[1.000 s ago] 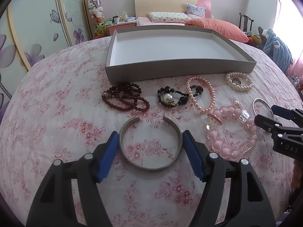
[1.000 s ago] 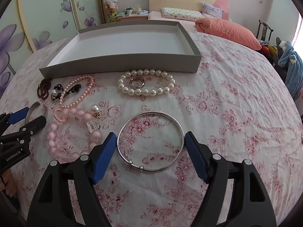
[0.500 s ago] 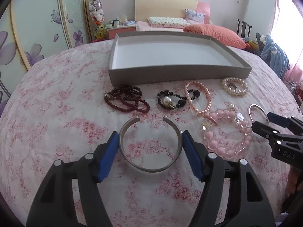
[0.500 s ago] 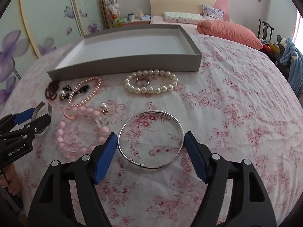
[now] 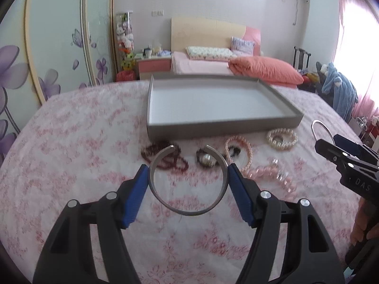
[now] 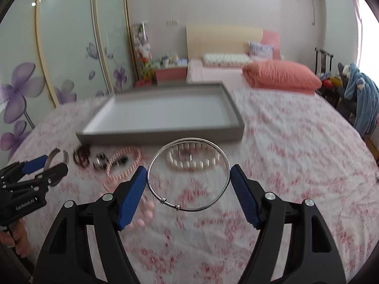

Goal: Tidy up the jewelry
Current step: 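Carry the cuff into the gray tray with the left tool while the right tool carries the thin bangle there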

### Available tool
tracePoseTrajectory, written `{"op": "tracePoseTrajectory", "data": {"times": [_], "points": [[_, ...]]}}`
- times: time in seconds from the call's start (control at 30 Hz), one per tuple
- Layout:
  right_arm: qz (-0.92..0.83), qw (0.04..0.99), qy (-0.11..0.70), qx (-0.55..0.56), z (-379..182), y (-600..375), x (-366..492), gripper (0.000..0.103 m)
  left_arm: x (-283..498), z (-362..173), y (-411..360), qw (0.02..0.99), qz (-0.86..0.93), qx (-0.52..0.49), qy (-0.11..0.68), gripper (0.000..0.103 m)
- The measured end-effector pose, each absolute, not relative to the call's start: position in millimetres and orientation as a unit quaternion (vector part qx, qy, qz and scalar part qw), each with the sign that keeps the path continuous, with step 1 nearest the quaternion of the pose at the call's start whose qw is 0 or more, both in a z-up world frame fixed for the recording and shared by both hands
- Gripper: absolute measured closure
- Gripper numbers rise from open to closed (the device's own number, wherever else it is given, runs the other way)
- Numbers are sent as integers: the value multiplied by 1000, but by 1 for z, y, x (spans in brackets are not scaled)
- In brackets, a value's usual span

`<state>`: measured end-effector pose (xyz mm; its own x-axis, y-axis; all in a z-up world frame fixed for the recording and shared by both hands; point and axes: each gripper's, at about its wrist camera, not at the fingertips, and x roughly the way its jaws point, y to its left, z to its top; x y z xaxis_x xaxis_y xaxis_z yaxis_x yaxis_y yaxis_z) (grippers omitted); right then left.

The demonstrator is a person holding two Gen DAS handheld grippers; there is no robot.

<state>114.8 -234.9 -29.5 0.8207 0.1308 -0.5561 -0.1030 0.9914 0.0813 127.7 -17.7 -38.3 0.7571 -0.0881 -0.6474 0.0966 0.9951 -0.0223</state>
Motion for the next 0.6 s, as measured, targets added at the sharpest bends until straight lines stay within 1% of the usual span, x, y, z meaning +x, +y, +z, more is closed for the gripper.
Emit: {"op": "tracePoseTrajectory", "data": {"times": [0.17, 0.37, 0.6], "points": [[58, 967, 244, 32, -9, -235, 120, 30, 135, -13, -24, 949, -51, 11, 311, 37], [52, 977, 204, 28, 6, -229, 138, 30, 157, 7, -33, 960, -46, 16, 277, 37], [48, 979, 196, 27, 8, -227, 171, 30, 194, 9, -41, 962, -36, 18, 270, 37]]}}
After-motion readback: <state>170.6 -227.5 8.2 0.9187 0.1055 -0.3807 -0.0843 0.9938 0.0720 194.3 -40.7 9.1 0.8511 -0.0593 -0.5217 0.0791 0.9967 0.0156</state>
